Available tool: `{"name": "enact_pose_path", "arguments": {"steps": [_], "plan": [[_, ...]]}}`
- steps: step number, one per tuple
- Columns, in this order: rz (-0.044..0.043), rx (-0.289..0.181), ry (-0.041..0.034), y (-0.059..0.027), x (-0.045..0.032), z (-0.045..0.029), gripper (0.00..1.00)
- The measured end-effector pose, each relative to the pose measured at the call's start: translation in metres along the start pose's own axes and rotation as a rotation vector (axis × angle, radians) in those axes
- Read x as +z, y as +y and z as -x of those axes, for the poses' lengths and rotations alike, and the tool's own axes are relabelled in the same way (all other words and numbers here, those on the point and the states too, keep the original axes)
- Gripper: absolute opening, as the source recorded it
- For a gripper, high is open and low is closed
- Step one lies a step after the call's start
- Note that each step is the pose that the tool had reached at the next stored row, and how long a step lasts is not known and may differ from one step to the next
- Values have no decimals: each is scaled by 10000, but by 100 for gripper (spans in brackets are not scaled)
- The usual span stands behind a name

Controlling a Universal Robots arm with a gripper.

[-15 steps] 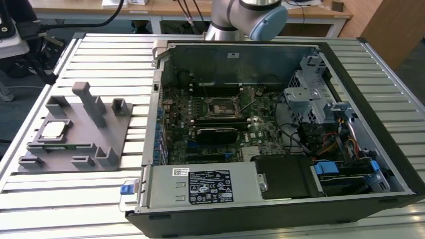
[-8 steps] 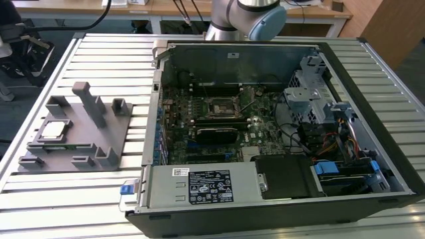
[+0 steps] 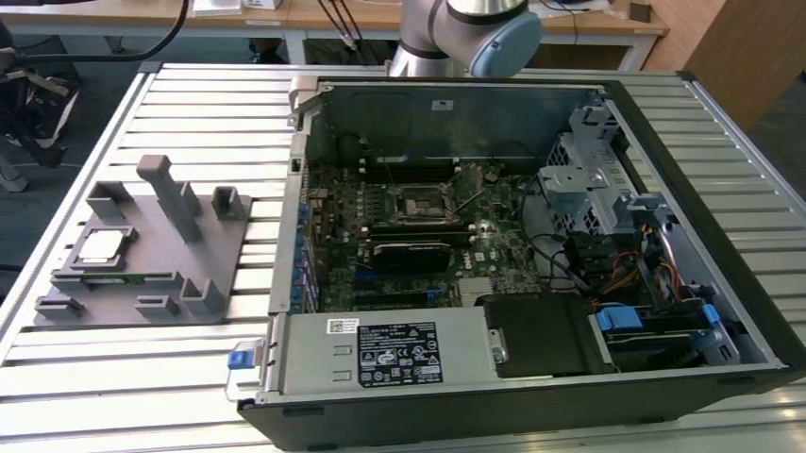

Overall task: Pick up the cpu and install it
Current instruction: 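Reach for the cpu, then pick up the cpu and move it towards the insertion slot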

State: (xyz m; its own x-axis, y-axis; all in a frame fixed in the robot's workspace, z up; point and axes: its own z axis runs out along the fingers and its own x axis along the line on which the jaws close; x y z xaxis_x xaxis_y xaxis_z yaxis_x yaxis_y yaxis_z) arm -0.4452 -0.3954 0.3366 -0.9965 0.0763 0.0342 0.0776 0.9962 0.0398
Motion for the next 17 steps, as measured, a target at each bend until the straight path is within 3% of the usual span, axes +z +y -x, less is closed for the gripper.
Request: {"name": "enact_pose_path", "arguments": {"steps": [11,17], "plan": [[0,-1,0,-18,37,-209,11],[1,-2,0,-22,68,-247,11]]}}
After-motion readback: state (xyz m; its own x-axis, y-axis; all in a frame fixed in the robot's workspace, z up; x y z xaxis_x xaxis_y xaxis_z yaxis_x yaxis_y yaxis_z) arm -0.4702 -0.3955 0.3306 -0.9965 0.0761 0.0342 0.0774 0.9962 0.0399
